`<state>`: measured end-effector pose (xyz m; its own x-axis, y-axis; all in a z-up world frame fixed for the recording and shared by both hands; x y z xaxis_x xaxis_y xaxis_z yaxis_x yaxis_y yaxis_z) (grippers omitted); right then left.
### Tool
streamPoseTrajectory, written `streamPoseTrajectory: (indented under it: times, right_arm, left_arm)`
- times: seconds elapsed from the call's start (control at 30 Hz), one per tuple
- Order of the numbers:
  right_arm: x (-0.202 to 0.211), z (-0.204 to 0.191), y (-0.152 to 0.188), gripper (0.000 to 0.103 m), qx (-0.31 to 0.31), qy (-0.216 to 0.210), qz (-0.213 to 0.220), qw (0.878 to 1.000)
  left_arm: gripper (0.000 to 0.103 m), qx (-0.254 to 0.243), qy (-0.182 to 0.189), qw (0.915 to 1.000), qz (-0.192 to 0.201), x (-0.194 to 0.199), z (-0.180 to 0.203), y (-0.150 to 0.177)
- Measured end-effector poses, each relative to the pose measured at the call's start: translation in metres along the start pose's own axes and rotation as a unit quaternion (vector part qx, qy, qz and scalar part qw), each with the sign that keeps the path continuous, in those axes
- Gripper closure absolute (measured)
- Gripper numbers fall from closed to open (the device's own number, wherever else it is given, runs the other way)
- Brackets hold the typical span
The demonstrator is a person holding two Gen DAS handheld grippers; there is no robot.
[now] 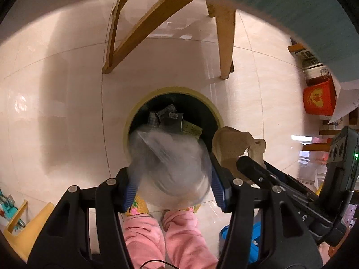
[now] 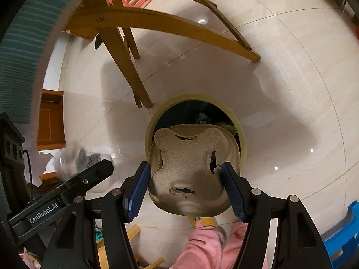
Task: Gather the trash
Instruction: 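Open both grippers over the black bin to drop carrier and bottle, then raise both tools back over the table toward the blue mask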
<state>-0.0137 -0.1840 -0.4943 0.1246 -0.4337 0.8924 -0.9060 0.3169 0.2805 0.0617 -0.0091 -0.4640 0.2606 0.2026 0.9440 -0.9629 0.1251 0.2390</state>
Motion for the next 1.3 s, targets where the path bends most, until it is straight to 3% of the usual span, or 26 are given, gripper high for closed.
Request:
streamPoseTrajectory:
  times: [0.17, 0.37, 0.67, 0.97, 1.3]
  right_arm:
    - [-0.017, -0.001, -0.007, 0.037, -0.003, -0.006, -0.014, 1.0]
    - [-0.024, -0.006, -0.011, 0.03, -0.003, -0.003, -0.019, 1.0]
    - [-0.01, -0.02, -0.011, 0.029, 0.012, 0.008, 0.004, 1.0]
    - [0.051, -0.042, 0.01, 0.029, 0.056, 0.026, 0.044, 0.997]
    - [0.173, -0.078, 0.057, 0.029, 0.097, 0.022, 0.099, 0.99]
  left_arm:
    - [0.032, 0.002, -0.007, 1.0, -0.005, -0.013, -0.009, -0.007]
    - [0.029, 0.009, -0.024, 0.9997, -0.001, -0.012, -0.015, -0.003]
    - [0.026, 0.005, -0.04, 0.9991, 0.013, 0.007, -0.018, 0.016]
    - [0.026, 0.0, -0.041, 0.9972, 0.062, 0.068, -0.005, 0.049]
    - [0.026, -0.011, -0.008, 0.9912, 0.132, 0.194, 0.029, 0.093]
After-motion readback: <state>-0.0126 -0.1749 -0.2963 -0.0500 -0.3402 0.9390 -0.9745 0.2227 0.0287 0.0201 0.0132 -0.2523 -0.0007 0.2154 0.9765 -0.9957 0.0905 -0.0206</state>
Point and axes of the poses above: each gripper's, at about its wrist camera, not at the fingertips, and x roughly against the way its jaws point, z to its right, y to its underside, the point moved 6 cm from there along -x, roughly the way its jaws point, and after that the axes turned 14 degrees about -z, right-handed, at the moved point
